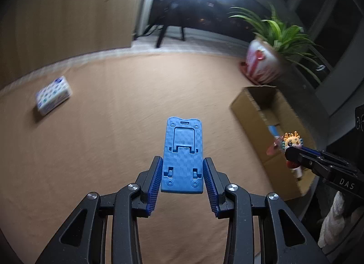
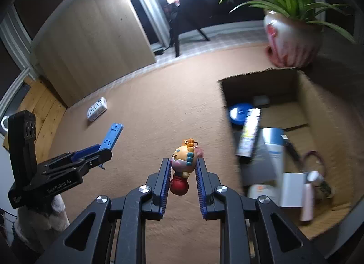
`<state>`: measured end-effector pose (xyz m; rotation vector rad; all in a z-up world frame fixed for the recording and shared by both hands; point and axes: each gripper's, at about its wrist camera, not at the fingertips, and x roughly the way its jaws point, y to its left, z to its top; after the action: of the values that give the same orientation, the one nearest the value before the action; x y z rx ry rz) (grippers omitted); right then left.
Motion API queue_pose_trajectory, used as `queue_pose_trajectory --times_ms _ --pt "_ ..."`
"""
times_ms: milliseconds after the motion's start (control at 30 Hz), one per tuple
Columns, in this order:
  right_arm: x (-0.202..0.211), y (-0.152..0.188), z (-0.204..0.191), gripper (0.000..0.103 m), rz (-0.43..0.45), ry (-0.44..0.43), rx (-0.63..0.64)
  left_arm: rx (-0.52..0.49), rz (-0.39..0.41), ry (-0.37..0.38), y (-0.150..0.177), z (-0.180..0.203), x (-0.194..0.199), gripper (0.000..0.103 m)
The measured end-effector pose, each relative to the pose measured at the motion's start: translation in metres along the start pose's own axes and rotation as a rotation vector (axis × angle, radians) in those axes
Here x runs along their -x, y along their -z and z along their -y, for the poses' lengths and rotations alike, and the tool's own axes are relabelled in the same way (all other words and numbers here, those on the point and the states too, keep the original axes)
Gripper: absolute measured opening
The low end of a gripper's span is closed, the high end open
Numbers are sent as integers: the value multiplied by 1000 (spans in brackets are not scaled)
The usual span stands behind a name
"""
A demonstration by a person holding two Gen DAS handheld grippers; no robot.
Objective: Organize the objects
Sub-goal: 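Carry the phone stand and clown figurine into the box and open both tools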
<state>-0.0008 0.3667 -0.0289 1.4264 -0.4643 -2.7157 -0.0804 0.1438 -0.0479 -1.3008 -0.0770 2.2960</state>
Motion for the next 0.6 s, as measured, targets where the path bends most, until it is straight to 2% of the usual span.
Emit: queue_pose_trajectory --times_ms 333,600 --pt "36 -3 56 20 53 100 -52 -115 14 89 -30 80 -22 39" --pt "37 2 96 20 31 137 -101 -203 -20 128 -46 140 -63 39"
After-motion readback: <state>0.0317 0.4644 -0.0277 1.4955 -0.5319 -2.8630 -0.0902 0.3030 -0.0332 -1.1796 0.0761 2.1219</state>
